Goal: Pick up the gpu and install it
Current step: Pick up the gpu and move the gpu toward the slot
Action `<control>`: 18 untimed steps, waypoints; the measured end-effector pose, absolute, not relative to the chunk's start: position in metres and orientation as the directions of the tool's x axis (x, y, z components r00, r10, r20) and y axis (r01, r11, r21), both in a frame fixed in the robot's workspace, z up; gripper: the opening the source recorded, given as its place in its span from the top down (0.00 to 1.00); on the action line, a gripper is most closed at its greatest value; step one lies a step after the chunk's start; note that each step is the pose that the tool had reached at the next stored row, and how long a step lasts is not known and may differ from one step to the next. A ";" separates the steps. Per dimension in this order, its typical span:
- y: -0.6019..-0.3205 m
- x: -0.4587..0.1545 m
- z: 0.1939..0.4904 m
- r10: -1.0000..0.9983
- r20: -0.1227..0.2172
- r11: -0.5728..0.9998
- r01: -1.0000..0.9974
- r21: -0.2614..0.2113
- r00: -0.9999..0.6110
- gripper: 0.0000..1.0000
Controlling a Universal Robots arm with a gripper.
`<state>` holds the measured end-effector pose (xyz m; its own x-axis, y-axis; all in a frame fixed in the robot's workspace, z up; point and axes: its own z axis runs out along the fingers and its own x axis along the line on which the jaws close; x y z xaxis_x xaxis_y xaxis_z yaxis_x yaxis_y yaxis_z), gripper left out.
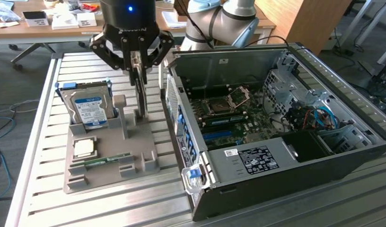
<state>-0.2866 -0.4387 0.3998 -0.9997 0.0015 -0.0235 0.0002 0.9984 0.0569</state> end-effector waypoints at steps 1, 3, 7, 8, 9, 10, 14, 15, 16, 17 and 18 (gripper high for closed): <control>-0.439 -0.287 0.402 0.002 -0.023 0.998 0.000 0.057 -1.000 0.73; -0.438 -0.287 0.406 0.002 -0.024 0.998 0.000 0.057 -1.000 0.73; -0.438 -0.287 0.414 0.002 -0.023 0.998 0.000 0.057 -1.000 0.73; -0.438 -0.287 0.416 0.002 -0.024 0.998 0.000 0.057 -1.000 0.73; -0.438 -0.287 0.417 0.002 -0.024 0.998 0.000 0.057 -1.000 0.73; -0.438 -0.287 0.419 0.002 -0.023 0.998 0.000 0.057 -1.000 0.73; -0.438 -0.287 0.425 0.002 -0.024 0.998 0.000 0.057 -1.000 0.73; -0.438 -0.287 0.425 0.002 -0.024 0.998 0.000 0.057 -1.000 0.73; -0.438 -0.287 0.425 0.002 -0.024 0.998 0.000 0.057 -1.000 0.73; -0.438 -0.287 0.425 0.002 -0.024 0.998 0.000 0.057 -1.000 0.73; -0.438 -0.287 0.425 0.002 -0.024 0.998 0.000 0.057 -1.000 0.73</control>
<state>-0.2866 -0.4375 0.4254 -0.9997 0.0016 -0.0236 0.0002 0.9984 0.0570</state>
